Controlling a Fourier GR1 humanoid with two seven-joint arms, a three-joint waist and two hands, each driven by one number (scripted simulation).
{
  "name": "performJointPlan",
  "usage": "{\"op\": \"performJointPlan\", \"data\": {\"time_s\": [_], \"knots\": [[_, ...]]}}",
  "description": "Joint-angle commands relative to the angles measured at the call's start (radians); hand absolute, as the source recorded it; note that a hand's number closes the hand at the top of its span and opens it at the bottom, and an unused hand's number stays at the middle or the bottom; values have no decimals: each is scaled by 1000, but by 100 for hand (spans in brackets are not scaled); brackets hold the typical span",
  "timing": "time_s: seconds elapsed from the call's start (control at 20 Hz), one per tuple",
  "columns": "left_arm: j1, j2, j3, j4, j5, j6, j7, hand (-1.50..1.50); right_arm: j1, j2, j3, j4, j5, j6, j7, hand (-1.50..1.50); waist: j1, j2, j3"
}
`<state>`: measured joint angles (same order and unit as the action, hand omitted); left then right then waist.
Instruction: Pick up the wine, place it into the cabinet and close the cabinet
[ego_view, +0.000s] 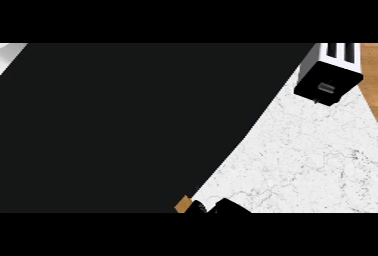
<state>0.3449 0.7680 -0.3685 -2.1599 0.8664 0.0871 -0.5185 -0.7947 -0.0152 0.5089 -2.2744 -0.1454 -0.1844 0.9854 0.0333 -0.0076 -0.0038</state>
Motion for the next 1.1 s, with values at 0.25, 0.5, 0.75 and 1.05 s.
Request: {"op": "performJointPlan", "data": {"time_s": [0.25, 0.5, 0.75, 1.05], "knots": [[79, 106, 235, 111, 180, -294, -14, 150, -277, 15, 151, 380, 104, -242, -166, 150, 9, 3, 0], [128, 149, 295, 54, 207, -350, 20, 150, -368, 15, 111, 681, 51, -273, -328, 150, 35, 11, 1], [124, 177, 406, 157, 283, -447, 24, 150, -487, 15, 1, 915, -34, -273, -418, 150, 37, 17, 1], [149, 183, 459, 160, 317, -485, 57, 150, -473, 15, -63, 1185, -61, -249, -623, 150, 34, 19, 2]]}}
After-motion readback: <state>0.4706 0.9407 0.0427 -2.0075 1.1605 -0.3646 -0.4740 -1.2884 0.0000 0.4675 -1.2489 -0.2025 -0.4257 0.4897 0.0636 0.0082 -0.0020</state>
